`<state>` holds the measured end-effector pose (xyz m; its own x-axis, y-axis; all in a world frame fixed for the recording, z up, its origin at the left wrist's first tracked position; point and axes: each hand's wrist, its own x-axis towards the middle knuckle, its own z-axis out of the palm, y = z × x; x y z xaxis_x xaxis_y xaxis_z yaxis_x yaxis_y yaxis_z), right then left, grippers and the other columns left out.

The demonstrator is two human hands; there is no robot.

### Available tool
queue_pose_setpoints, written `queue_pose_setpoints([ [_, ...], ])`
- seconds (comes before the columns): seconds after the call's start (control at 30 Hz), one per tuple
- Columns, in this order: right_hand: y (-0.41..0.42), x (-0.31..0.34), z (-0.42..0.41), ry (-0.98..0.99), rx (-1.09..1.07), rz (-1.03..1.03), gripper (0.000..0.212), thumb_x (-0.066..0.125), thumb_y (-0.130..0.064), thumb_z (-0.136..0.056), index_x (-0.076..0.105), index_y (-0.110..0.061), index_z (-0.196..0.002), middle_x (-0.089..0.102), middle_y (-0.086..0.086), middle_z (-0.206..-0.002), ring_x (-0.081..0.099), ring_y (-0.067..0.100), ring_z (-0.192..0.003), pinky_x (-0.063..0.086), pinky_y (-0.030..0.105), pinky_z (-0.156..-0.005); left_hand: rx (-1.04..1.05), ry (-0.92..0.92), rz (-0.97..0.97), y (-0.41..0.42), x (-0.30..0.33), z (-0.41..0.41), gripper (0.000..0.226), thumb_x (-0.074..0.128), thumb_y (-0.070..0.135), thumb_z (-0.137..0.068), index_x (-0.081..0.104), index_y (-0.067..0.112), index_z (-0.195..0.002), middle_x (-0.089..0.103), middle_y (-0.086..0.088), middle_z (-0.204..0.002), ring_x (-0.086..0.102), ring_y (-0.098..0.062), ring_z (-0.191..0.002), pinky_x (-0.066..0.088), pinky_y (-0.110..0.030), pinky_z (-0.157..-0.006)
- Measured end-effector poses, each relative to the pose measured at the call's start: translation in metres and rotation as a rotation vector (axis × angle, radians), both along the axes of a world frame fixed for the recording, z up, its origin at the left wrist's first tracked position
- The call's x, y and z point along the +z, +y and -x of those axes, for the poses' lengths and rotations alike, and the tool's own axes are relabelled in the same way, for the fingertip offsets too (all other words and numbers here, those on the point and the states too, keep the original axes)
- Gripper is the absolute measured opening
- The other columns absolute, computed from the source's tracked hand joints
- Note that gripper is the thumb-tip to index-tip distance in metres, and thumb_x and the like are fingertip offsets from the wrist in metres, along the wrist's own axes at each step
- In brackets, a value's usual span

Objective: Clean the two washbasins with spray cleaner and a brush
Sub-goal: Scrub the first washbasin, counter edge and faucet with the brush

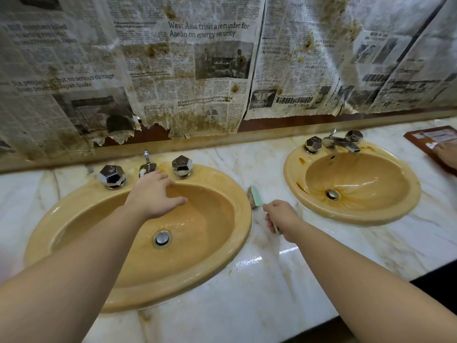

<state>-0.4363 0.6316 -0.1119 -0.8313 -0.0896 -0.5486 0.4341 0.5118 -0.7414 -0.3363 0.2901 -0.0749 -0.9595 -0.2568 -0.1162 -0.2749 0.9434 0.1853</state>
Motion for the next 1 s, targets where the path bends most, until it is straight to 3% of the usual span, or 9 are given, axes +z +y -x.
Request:
queue_pose_setpoints([
  [0.13, -0.011, 0.005, 0.030, -0.069, -0.013, 0.028, 0.015, 0.061, -0.025, -0.098, 0.059, -0.012, -0.092, 0.051, 0.008, -0.070, 0.042, 0.019, -0.050, 0.036, 0.025, -0.046, 0.043, 0.010, -0.013, 0.009, 0.005, -0.007, 0.083, 0.054, 0.080, -0.080, 0.055, 0.026, -0.143, 0.048, 0.000, -0.153, 0.032, -0.021, -0.148, 0.030, -0.043, -0.120],
  [0.27, -0.040, 0.012, 0.077, -0.004, 0.103, -0.021, 0.015, 0.069, -0.020, -0.092, 0.066, -0.005, -0.098, 0.049, 0.009, -0.070, 0.036, 0.018, -0.049, 0.027, 0.026, -0.044, 0.191, 0.105, -0.167, 0.021, 0.016, -0.014, 0.072, 0.064, 0.069, -0.083, 0.053, 0.027, -0.140, 0.053, 0.004, -0.145, 0.053, -0.018, -0.130, 0.048, -0.040, -0.101],
  [0.4, -0.062, 0.007, 0.103, 0.041, 0.196, -0.017, 0.024, 0.070, -0.018, -0.090, 0.071, 0.003, -0.100, 0.042, 0.006, -0.060, 0.033, 0.019, -0.048, 0.024, 0.027, -0.043, 0.285, 0.125, -0.232, 0.030, 0.024, -0.021, 0.067, 0.072, 0.055, -0.086, 0.051, 0.026, -0.142, 0.053, 0.003, -0.145, 0.055, -0.018, -0.126, 0.048, -0.037, -0.097],
  [0.53, -0.033, 0.002, 0.081, 0.033, 0.185, -0.040, 0.012, 0.068, -0.018, -0.085, 0.065, -0.007, -0.088, 0.036, 0.004, -0.055, 0.030, 0.020, -0.047, 0.023, 0.026, -0.042, 0.347, 0.133, -0.257, 0.041, 0.030, -0.026, 0.065, 0.073, 0.049, -0.088, 0.051, 0.024, -0.144, 0.054, 0.002, -0.144, 0.055, -0.018, -0.126, 0.046, -0.036, -0.096],
  [0.67, 0.028, -0.016, 0.024, -0.159, 0.038, 0.079, 0.011, 0.068, -0.019, -0.084, 0.065, -0.010, -0.089, 0.028, 0.000, -0.053, 0.020, 0.016, -0.042, 0.015, 0.023, -0.044, 0.422, 0.159, -0.235, 0.062, 0.032, -0.031, 0.061, 0.071, 0.044, -0.090, 0.052, 0.022, -0.144, 0.055, 0.001, -0.144, 0.054, -0.021, -0.128, 0.046, -0.039, -0.100],
  [0.8, 0.021, -0.020, 0.013, -0.176, -0.043, 0.145, 0.009, 0.064, -0.019, -0.086, 0.062, -0.012, -0.092, 0.028, -0.001, -0.049, 0.020, 0.015, -0.039, 0.016, 0.024, -0.044, 0.374, 0.116, -0.231, 0.101, 0.011, -0.049, 0.039, 0.067, 0.037, -0.092, 0.064, 0.027, -0.130, 0.063, 0.006, -0.133, 0.058, -0.018, -0.122, 0.047, -0.036, -0.100],
  [0.9, -0.007, -0.015, 0.035, -0.130, -0.083, 0.179, 0.007, 0.061, -0.016, -0.088, 0.055, -0.011, -0.086, 0.032, 0.002, -0.049, 0.024, 0.016, -0.038, 0.019, 0.023, -0.043, 0.358, -0.003, -0.349, 0.133, -0.011, -0.067, 0.023, 0.065, 0.036, -0.091, 0.073, 0.034, -0.112, 0.070, 0.012, -0.109, 0.065, -0.011, -0.103, 0.051, -0.029, -0.087],
  [1.0, -0.014, -0.022, 0.034, -0.115, -0.106, 0.147, 0.013, 0.059, -0.022, -0.086, 0.056, -0.011, -0.080, 0.041, 0.005, -0.050, 0.032, 0.018, -0.035, 0.027, 0.026, -0.044, 0.325, -0.089, -0.326, 0.151, -0.023, -0.083, 0.017, 0.061, 0.036, -0.088, 0.075, 0.038, -0.098, 0.063, 0.011, -0.095, 0.059, -0.004, -0.084, 0.045, -0.024, -0.074],
])
